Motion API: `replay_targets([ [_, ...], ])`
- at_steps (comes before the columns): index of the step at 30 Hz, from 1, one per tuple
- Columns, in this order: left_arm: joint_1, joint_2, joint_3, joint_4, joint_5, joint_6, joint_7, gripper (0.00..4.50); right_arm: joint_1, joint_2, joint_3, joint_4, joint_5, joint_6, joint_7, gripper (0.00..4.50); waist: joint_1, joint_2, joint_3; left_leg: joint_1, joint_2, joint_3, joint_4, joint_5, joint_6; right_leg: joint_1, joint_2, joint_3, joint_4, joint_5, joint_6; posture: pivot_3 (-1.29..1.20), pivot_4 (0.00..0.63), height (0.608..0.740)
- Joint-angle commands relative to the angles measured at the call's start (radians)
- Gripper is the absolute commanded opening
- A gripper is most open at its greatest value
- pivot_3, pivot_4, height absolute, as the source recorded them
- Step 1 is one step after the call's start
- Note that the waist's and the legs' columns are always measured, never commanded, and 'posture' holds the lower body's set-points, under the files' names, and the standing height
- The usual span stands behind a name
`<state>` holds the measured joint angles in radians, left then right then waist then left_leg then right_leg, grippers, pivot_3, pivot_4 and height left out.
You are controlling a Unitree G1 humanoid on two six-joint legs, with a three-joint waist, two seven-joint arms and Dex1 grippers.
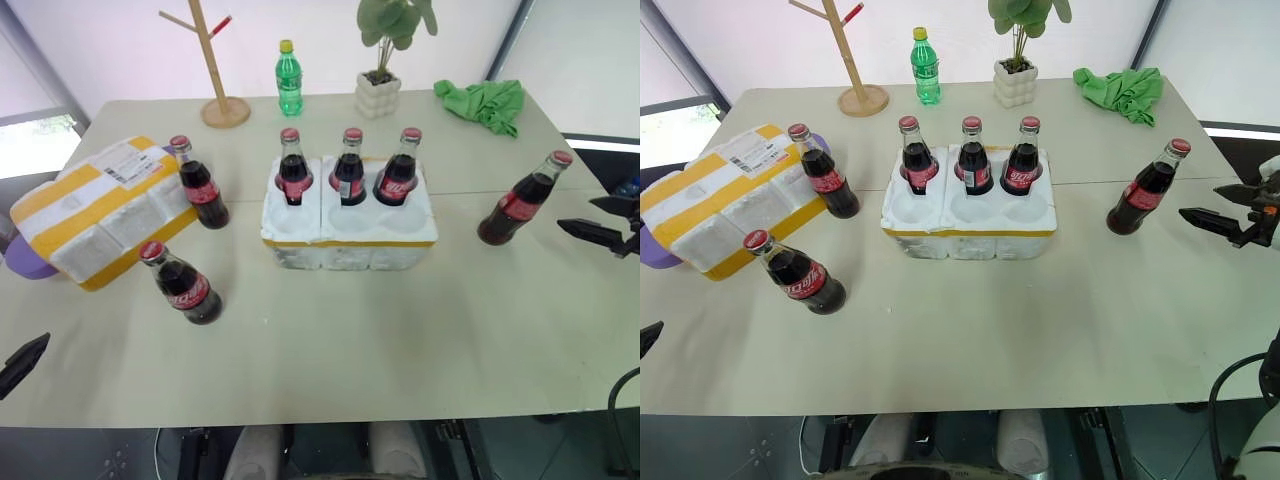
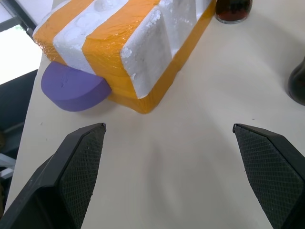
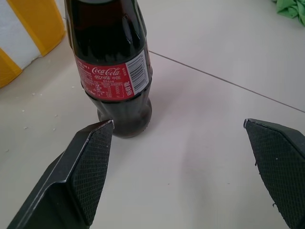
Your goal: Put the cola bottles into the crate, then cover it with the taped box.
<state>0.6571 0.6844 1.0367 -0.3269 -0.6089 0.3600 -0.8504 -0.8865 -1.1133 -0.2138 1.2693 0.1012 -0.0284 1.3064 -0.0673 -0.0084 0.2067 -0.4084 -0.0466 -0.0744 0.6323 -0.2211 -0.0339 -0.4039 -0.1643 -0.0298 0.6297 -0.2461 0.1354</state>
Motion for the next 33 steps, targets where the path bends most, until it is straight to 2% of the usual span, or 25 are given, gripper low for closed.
replay_targets([
  [1, -0.006, 0.007, 0.034, -0.004, -0.011, -0.005, 0.002, 4.47, -0.021, -0.007, -0.021, -0.023, 0.017, 0.001, 0.003, 4.5, 0.0, 0.0, 0.0, 0.0, 0.001, 0.001, 0.0, 0.0, 0.0, 0.0, 0.0, 0.0, 0.0, 0.0, 0.0, 0.0, 0.15, 0.74],
  [10, -0.002, 0.014, 0.041, -0.009, -0.047, 0.05, -0.004, 4.47, -0.022, -0.006, -0.031, -0.018, 0.031, 0.053, 0.007, 4.5, 0.0, 0.0, 0.0, 0.0, 0.007, 0.002, 0.0, 0.0, 0.0, -0.001, 0.008, 0.001, -0.001, 0.001, -0.003, 0.0, 0.15, 0.74],
  [20, -0.001, -0.009, 0.015, -0.057, -0.084, 0.065, -0.009, 4.47, -0.018, -0.016, -0.029, -0.02, 0.022, 0.01, -0.034, 4.5, -0.002, 0.0, 0.0, 0.001, 0.011, 0.004, 0.001, 0.0, 0.0, -0.002, 0.012, 0.004, -0.001, 0.004, -0.007, 0.0, 0.15, 0.74],
  [29, -0.113, 0.075, -0.041, -0.053, -0.1, 0.101, -0.016, 4.47, -0.045, -0.085, -0.043, -0.015, 0.025, -0.001, -0.047, 4.5, 0.008, 0.001, 0.0, 0.001, 0.011, 0.006, 0.001, 0.0, 0.0, -0.002, 0.012, 0.004, 0.0, 0.004, -0.007, 0.0, 0.15, 0.74],
  [33, -0.187, 0.118, -0.102, -0.051, -0.102, 0.119, -0.023, 4.47, -0.112, -0.132, -0.069, -0.033, 0.054, 0.043, 0.011, 4.5, 0.006, 0.001, 0.0, 0.001, 0.011, 0.007, 0.001, 0.0, 0.0, -0.003, 0.012, 0.005, 0.0, 0.004, -0.007, 0.0, 0.15, 0.74],
])
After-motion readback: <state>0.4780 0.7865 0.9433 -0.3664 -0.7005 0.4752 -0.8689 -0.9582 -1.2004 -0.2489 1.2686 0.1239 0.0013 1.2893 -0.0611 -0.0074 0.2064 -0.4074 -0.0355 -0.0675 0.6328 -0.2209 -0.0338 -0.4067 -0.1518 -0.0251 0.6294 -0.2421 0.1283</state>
